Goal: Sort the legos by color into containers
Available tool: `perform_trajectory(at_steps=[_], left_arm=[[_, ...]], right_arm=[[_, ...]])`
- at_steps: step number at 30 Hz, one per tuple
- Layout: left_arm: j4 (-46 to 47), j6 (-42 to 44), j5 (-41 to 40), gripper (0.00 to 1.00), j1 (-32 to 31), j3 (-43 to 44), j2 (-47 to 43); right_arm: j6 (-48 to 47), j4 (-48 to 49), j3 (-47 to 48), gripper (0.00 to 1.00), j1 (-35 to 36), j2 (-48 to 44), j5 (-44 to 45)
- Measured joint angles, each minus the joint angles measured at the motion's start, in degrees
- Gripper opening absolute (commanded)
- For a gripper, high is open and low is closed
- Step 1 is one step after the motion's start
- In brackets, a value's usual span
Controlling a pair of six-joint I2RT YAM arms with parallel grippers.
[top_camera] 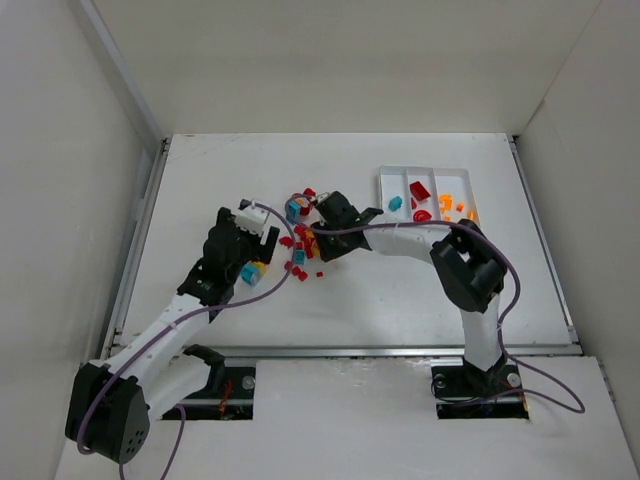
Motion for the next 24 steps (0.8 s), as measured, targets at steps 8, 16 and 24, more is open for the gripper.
perform_trajectory(at_steps=[8,16,24], left_arm=[[3.06,28.24,22.16,1.0,-0.04,-5.55,-7.65],[6.91,53.07,39.26,1.0,-1.03,-4.04,-3.23],[-1.16,65.13,47.28,0.88,-1.36,3.04,1.9]], right_arm=[[-10.6,-8.9,7.87,0.0,-7.91,-1.36,-22.4],[-19.12,-22.05,17.92,0.0,-7.91,-3.91,-39.34],[-20.41,-25.22,17.4,0.0,-4.39,-5.95,-45.42]])
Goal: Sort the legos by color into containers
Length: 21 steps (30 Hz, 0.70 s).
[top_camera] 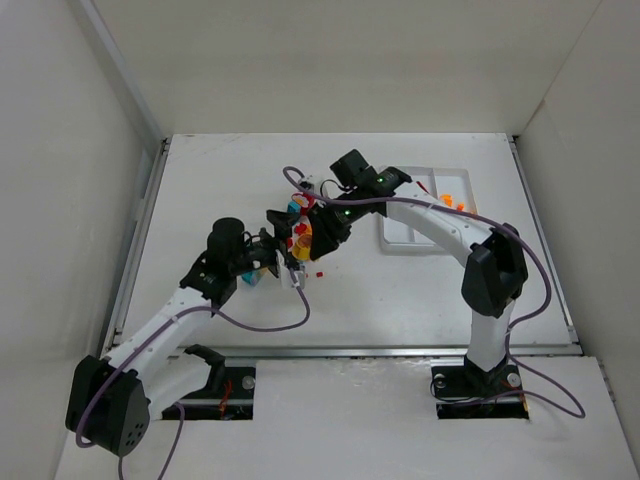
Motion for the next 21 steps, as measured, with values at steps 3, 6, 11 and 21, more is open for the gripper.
perform_trajectory(at_steps=[3,6,11,21], left_arm=[[-4.57,3.85,1.51,0.8,-0.55,2.78,1.86],[-8.46,6.49,2.19,0.7,-1.18,5.07,3.56],[-12.66,8.72,2.8,0.52,-2.62,6.67,4.35],[-16.9,10.82,2.1,0.0,-4.24,6.88,4.35]], right_arm=[[0.0,-0.09,-0.79,0.0,-0.07,-0.7,-0.72],[-0.02,-0.17,-0.96,0.0,0.11,-1.14,-1.53],[0.07,-0.04,-1.05,0.0,0.11,-1.55,-2.56],[1.16,0.81,-2.38,0.0,0.02,-2.25,-3.43]])
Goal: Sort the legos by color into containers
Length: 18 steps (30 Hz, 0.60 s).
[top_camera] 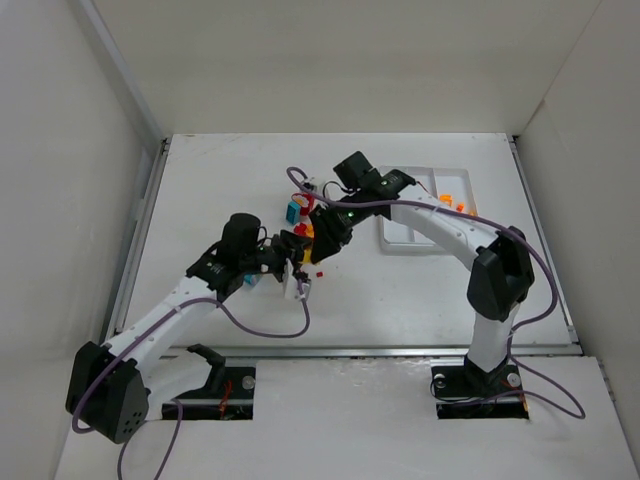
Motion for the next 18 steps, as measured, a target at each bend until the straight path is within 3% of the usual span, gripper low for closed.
perform_trajectory(at_steps=[6,12,18], left_arm=[[1.7,-4.31,-3.91,0.0,-1.38,0.0,0.02],[6.73,-14.08,-16.17,0.0,0.57,0.0,3.74],[8.24,-21.81,-18.75,0.0,1.64,0.26,4.87]], right_arm=[[0.35,3.69,-6.73,0.0,-3.17,-3.52,-2.38],[0.35,2.86,-14.45,0.0,-18.14,-7.69,0.81],[1.31,2.58,-14.8,0.0,-27.12,-8.11,8.02]])
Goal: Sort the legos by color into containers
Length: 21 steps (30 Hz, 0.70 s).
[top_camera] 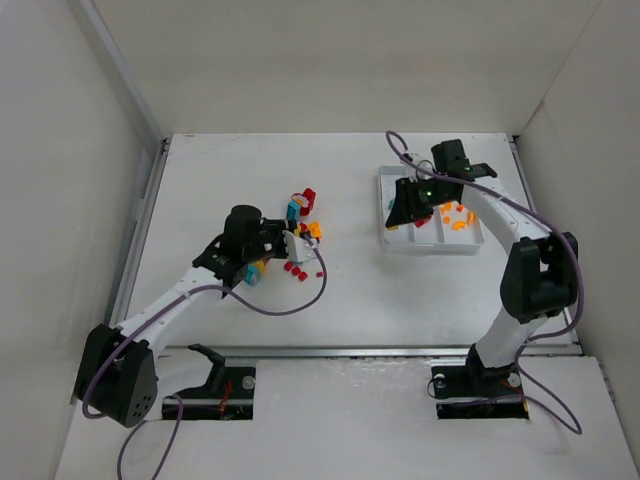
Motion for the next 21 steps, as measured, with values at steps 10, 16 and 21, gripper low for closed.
perform_trajectory(at_steps=[10,16,21], left_arm=[[1.27,-18.12,5.18,0.0,0.09,4.63,3.65],[2.19,-26.51,7.21,0.0,0.09,6.99,6.71],[2.67,-29.73,7.69,0.0,0.09,9.27,9.38]], right_arm=[[2.84,2.36,4.17,0.0,-12.2,2.71,13.53],[4.63,7.72,7.82,0.12,-16.46,7.69,30.01],[5.14,9.86,15.39,0.45,-18.05,16.48,37.16]])
